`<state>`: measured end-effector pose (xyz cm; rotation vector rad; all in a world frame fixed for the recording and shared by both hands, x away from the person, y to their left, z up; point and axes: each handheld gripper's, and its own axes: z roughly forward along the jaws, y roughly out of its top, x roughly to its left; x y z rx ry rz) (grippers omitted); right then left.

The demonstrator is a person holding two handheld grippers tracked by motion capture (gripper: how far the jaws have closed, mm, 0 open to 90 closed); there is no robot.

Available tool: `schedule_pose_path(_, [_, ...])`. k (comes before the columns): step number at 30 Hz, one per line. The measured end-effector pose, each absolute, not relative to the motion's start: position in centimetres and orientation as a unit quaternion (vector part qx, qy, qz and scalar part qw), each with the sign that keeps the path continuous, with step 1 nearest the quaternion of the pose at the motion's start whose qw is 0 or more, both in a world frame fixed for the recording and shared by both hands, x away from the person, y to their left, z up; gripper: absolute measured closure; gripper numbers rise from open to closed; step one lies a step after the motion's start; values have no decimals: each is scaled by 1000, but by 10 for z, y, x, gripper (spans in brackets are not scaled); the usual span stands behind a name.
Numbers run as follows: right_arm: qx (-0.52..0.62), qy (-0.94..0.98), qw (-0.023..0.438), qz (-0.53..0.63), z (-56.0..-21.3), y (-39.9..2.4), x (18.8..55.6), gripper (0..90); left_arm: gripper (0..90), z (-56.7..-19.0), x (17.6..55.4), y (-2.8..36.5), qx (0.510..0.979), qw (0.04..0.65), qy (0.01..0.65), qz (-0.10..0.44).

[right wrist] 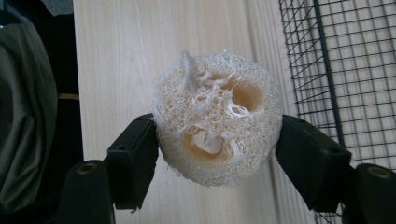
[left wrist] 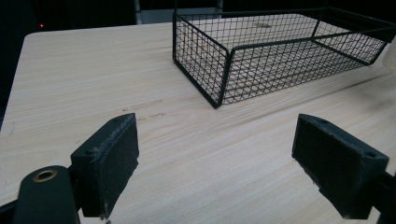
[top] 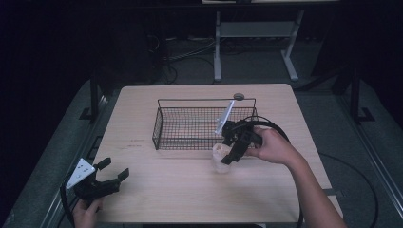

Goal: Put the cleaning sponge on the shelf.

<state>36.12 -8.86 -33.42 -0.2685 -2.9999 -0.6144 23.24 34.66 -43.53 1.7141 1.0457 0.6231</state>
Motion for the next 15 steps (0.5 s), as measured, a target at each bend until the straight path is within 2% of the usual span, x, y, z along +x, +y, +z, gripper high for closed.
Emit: schedule_pose_path(15, [-100, -974, 24, -203, -317, -95, 376, 301, 139, -436, 233, 346, 708, 497, 433, 256])
